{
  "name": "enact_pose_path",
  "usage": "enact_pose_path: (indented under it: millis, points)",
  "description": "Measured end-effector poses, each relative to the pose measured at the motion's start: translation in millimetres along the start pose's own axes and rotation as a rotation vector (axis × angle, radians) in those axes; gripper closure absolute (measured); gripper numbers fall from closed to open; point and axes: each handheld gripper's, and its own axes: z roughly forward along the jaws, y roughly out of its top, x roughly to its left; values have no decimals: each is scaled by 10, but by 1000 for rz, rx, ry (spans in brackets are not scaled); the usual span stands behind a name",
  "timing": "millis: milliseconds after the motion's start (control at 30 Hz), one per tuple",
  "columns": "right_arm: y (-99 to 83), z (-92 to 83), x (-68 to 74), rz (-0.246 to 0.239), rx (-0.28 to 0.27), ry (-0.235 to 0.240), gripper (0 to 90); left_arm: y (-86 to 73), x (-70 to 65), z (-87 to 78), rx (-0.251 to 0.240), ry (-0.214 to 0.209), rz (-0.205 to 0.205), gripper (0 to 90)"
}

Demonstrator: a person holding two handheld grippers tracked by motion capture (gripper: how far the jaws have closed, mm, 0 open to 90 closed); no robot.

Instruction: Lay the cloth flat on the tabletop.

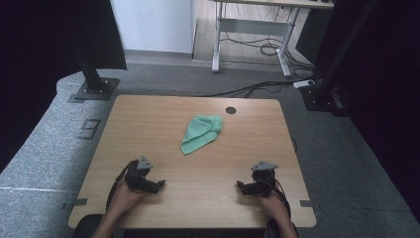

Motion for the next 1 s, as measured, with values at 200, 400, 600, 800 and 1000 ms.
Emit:
enact_pose_path:
  millis: [200,400,600,800,1000]
  points:
    - [0,0,0,0,0,0,0,0,0,-2,-2,7,-8,3]
    - [0,0,0,0,0,0,0,1,5,-3,-2,7,-10,9]
    - [0,0,0,0,0,0,0,2,4,-1,0,6,-8,7]
    - [0,0,0,0,0,0,0,5,1,2,1,6,-8,0]
    - [0,0,0,0,0,0,0,14,5,10,0,3,-9,0]
